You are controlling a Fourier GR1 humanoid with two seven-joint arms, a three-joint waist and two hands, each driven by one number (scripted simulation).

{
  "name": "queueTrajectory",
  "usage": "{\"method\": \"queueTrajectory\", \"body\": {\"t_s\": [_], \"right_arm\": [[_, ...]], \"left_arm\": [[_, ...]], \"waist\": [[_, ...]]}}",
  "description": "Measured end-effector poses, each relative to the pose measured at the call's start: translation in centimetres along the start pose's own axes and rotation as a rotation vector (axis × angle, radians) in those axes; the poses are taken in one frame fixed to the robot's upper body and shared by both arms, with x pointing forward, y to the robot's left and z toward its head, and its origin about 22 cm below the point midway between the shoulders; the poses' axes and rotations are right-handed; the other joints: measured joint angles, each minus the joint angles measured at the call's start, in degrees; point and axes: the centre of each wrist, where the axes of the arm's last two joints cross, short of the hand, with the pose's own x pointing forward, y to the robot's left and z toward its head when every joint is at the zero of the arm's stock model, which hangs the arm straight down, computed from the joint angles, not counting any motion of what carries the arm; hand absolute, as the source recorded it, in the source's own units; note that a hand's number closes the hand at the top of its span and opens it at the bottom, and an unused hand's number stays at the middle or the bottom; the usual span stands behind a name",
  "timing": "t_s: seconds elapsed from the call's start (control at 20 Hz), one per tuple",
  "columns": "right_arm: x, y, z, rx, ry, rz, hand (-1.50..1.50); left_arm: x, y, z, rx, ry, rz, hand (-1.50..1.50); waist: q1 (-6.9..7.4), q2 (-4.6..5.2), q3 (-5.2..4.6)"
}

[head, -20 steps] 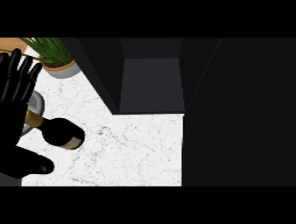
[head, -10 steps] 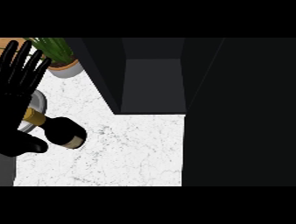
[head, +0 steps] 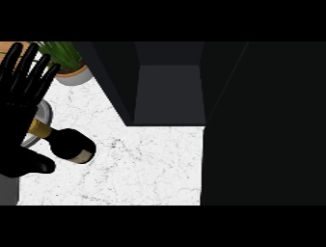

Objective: Pick up the wine, place it into the cabinet and close the cabinet

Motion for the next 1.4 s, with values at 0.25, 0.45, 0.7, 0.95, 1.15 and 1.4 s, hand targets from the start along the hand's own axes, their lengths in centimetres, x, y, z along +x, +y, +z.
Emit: {"method": "queueTrajectory", "body": {"t_s": [0.25, 0.45, 0.7, 0.95, 1.15, 1.4], "right_arm": [[0.9, -0.1, -0.6, 0.010, 0.005, 0.006, -1.50], [0.9, 0.3, -0.3, 0.009, 0.014, -0.004, -1.50], [0.7, 0.4, 0.0, 0.003, 0.013, -0.002, -1.50], [1.1, 0.6, -0.6, 0.005, 0.023, -0.003, -1.50], [1.4, 0.7, -0.9, 0.011, 0.024, -0.004, -1.50], [1.6, 0.2, -1.1, 0.007, 0.018, 0.014, -1.50]], "left_arm": [[-0.1, -0.1, 0.3, 0.007, 0.004, -0.007, -1.50], [-0.2, 0.5, 0.8, 0.014, 0.007, -0.010, -1.50], [0.4, 0.9, 1.4, 0.036, 0.021, -0.031, -1.50], [0.1, 2.0, 2.8, 0.071, 0.036, -0.053, -1.50], [-0.3, 3.5, 4.2, 0.108, 0.049, -0.081, -1.50], [-0.5, 5.4, 4.7, 0.128, 0.059, -0.098, -1.50]], "waist": [[0.07, 0.02, 0.01], [0.03, 0.01, 0.00], [0.04, 0.00, 0.00], [0.14, 0.01, 0.00], [0.15, 0.01, 0.00], [0.10, 0.02, -0.01]]}}
